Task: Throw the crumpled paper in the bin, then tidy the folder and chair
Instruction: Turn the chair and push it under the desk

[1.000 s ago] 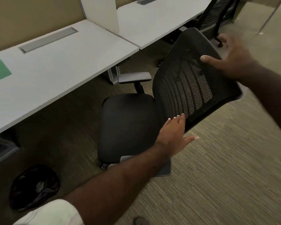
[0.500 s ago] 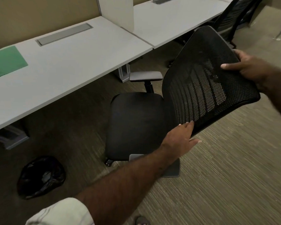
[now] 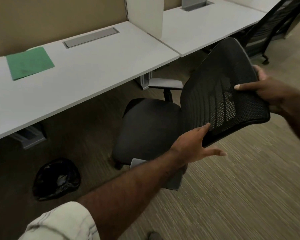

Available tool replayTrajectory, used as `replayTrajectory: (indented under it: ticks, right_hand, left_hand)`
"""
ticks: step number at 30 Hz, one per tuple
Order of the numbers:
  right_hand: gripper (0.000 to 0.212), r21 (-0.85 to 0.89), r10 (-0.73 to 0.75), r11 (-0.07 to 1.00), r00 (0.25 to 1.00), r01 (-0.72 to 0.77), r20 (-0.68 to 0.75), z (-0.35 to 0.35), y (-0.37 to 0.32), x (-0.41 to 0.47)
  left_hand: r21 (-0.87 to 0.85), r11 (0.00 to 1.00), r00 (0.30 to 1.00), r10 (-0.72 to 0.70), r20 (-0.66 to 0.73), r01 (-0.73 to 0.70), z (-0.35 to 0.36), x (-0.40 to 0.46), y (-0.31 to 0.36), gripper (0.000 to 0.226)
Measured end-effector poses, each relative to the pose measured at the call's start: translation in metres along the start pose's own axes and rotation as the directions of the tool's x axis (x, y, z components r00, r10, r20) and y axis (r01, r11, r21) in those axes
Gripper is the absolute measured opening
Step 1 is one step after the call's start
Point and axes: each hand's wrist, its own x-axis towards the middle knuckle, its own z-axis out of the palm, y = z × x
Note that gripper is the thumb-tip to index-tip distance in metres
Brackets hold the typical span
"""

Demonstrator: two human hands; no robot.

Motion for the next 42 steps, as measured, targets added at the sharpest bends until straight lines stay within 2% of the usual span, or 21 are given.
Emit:
replayTrajectory:
  ticks: [5, 9, 13, 16, 18, 20, 21, 22, 23, 25, 26, 28, 29, 32, 36, 42]
  right_hand:
    - [0.108, -0.018, -0.075, 0.997, 0.997, 0.076, 0.029, 0.042, -0.006, -0.009]
    - [0.113, -0.037, -0.087, 0.995, 0.994, 0.089, 0.067, 0.077, -0.009, -0.025]
    - [0.122, -0.101, -0.119, 0.986, 0.985, 0.132, 0.126, 0.11, -0.01, -0.043]
    - [0.134, -0.191, -0.129, 0.967, 0.972, 0.167, 0.197, 0.138, -0.012, -0.056]
    - [0.135, -0.285, -0.123, 0.94, 0.967, 0.186, 0.224, 0.159, -0.013, -0.065]
    - [0.128, -0.473, -0.141, 0.854, 0.972, 0.216, 0.19, 0.176, -0.013, -0.076]
    - [0.123, -0.588, -0.192, 0.775, 0.973, 0.231, 0.129, 0.182, -0.013, -0.081]
    - [0.119, -0.695, -0.298, 0.672, 0.953, 0.256, 0.063, 0.186, -0.012, -0.085]
    - [0.114, -0.778, -0.44, 0.55, 0.897, 0.305, 0.041, 0.188, -0.012, -0.086]
    - [0.103, -0.84, -0.654, 0.296, 0.737, 0.455, 0.169, 0.192, -0.017, -0.082]
    - [0.097, -0.827, -0.672, 0.191, 0.684, 0.529, 0.283, 0.193, -0.022, -0.077]
    - [0.086, -0.751, -0.563, 0.024, 0.629, 0.66, 0.535, 0.195, -0.029, -0.061]
    - [0.081, -0.707, -0.477, -0.021, 0.615, 0.706, 0.628, 0.199, -0.032, -0.054]
    - [0.073, -0.642, -0.351, -0.058, 0.586, 0.765, 0.73, 0.207, -0.033, -0.039]
    - [0.068, -0.617, -0.352, -0.041, 0.567, 0.786, 0.745, 0.218, -0.037, -0.034]
    - [0.066, -0.614, -0.369, -0.019, 0.565, 0.789, 0.738, 0.229, -0.041, -0.033]
  left_hand:
    - [-0.073, 0.997, 0.989, -0.004, -0.15, -0.007, -0.033, -0.007, 0.011, 0.118]
    - [-0.148, 0.989, 0.972, -0.007, -0.233, -0.028, -0.06, -0.007, 0.023, 0.107]
    - [-0.226, 0.974, 0.986, -0.021, -0.163, -0.017, -0.097, -0.016, 0.026, 0.09]
    - [-0.224, 0.972, 0.994, -0.084, -0.067, 0.067, -0.13, -0.028, 0.022, 0.08]
    - [-0.184, 0.973, 0.99, -0.14, 0.018, 0.141, -0.151, -0.036, 0.017, 0.082]
    - [-0.106, 0.972, 0.972, -0.198, 0.126, 0.212, -0.172, -0.044, 0.01, 0.087]
    - [-0.052, 0.971, 0.959, -0.221, 0.176, 0.234, -0.183, -0.049, 0.007, 0.089]
    - [-0.006, 0.969, 0.946, -0.24, 0.219, 0.247, -0.194, -0.054, 0.005, 0.09]
    - [0.025, 0.967, 0.934, -0.253, 0.253, 0.255, -0.204, -0.061, 0.003, 0.089]
    - [0.041, 0.962, 0.916, -0.27, 0.297, 0.27, -0.224, -0.081, -0.004, 0.087]
    - [0.026, 0.959, 0.906, -0.277, 0.32, 0.284, -0.234, -0.093, -0.008, 0.088]
    - [-0.007, 0.951, 0.89, -0.287, 0.355, 0.31, -0.252, -0.117, -0.016, 0.094]
    - [-0.01, 0.946, 0.885, -0.299, 0.356, 0.323, -0.26, -0.13, -0.02, 0.098]
    - [0.027, 0.928, 0.874, -0.358, 0.328, 0.37, -0.279, -0.16, -0.027, 0.103]
    - [0.089, 0.914, 0.881, -0.406, 0.245, 0.396, -0.303, -0.199, -0.036, 0.09]
    - [0.055, 0.88, 0.875, -0.475, 0.094, 0.471, -0.328, -0.25, -0.041, 0.074]
